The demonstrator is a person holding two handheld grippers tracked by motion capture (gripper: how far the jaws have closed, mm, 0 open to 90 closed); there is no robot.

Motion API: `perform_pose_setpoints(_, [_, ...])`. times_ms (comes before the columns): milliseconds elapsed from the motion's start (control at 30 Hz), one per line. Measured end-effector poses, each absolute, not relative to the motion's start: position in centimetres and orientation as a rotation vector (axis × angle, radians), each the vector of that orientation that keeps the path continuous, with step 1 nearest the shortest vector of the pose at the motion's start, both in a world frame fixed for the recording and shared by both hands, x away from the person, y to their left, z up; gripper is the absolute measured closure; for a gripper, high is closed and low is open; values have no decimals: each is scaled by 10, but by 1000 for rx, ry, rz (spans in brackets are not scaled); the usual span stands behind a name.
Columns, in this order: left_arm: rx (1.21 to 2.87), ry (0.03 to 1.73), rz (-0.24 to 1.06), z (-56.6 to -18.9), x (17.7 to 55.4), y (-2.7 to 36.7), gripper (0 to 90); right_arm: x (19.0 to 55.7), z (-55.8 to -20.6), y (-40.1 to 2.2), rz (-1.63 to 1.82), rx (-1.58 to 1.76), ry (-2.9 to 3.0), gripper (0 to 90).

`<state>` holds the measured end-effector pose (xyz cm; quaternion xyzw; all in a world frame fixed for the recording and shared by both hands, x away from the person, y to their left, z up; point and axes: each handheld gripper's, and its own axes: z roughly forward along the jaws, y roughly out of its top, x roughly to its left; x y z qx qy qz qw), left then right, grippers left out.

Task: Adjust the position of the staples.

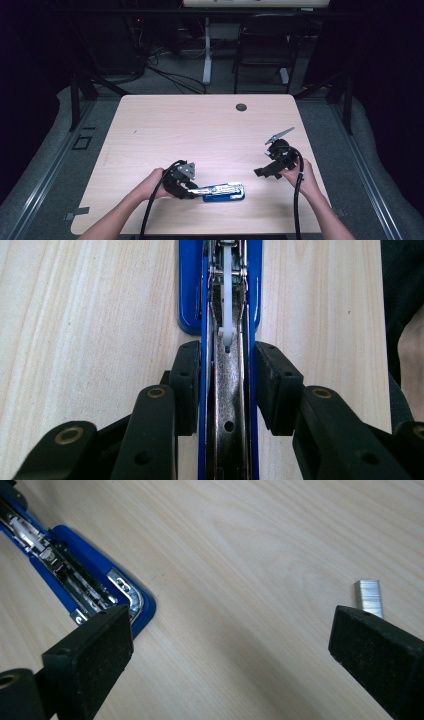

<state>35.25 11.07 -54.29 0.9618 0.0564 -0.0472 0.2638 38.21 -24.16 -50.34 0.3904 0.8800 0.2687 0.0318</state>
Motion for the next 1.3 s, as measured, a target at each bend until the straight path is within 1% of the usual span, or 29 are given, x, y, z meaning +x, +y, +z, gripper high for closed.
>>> perform_pose_setpoints(267, [2608, 153, -133, -543, 353, 110, 650, 390, -502, -249, 838, 1259, 2645, 0])
perform_pose_setpoints(433, [2603, 153, -137, -543, 353, 110, 650, 396, -501, -254, 819, 1285, 2584, 4])
perform_pose_setpoints(500, [2608, 152, -132, -543, 353, 110, 650, 400, -501, -255, 809, 1289, 2552, 77])
perform_pose_setpoints(600, [2603, 152, -139, -543, 353, 110, 650, 405, -504, -257, 792, 1279, 2550, 77])
perform_pose_setpoints(833, [2605, 150, -142, -543, 354, 110, 650, 418, -513, -264, 739, 1292, 2567, 155])
perform_pose_setpoints(1000, [2606, 146, -148, -543, 354, 110, 650, 427, -517, -264, 731, 1298, 2570, 272])
perform_pose_setpoints(1200, [2607, 148, -147, -543, 354, 109, 650, 437, -520, -262, 713, 1304, 2581, 469])
perform_pose_setpoints(1300, [2608, 148, -147, -543, 354, 109, 650, 442, -523, -262, 652, 1279, 2608, 538])
